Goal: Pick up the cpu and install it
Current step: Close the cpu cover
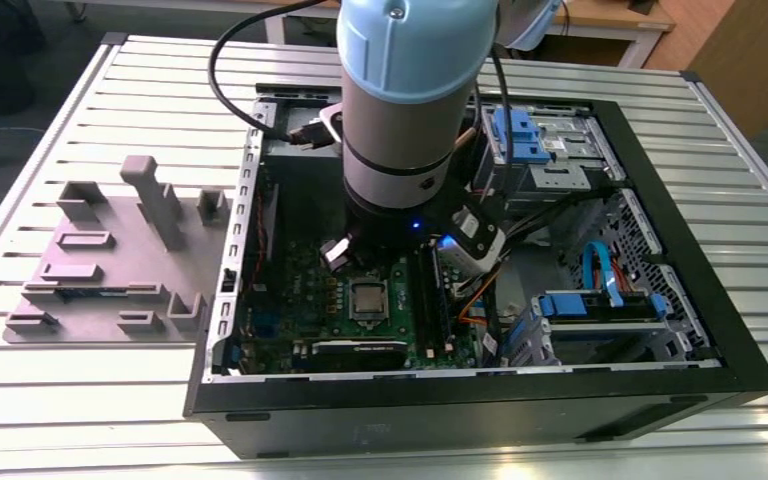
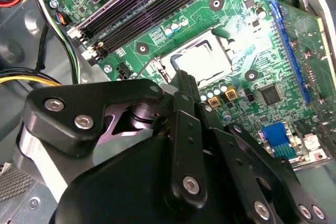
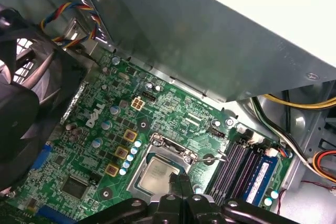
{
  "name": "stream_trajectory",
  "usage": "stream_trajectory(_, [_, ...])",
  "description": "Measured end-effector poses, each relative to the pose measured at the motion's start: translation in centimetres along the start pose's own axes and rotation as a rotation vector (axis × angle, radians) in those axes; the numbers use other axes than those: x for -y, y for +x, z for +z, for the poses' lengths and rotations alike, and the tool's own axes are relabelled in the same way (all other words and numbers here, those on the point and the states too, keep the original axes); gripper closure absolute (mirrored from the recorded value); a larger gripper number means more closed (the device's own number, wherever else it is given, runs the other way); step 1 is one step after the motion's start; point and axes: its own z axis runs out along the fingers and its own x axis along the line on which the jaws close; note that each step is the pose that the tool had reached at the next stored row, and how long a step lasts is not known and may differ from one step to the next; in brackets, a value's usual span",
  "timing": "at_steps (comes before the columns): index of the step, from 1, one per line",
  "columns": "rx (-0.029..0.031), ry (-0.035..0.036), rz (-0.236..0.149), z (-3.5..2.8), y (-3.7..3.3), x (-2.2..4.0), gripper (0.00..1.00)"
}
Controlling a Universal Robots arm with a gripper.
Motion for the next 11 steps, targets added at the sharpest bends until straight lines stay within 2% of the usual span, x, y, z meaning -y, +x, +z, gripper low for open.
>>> stream_trajectory(6, [-0.0004, -0.0003, -0.004, 0.00, 0.00, 0.00, 0.89])
stream_trajectory(11, [-0.0092, -0.0074, -0.094, 0.02, 0.00, 0.00, 0.89])
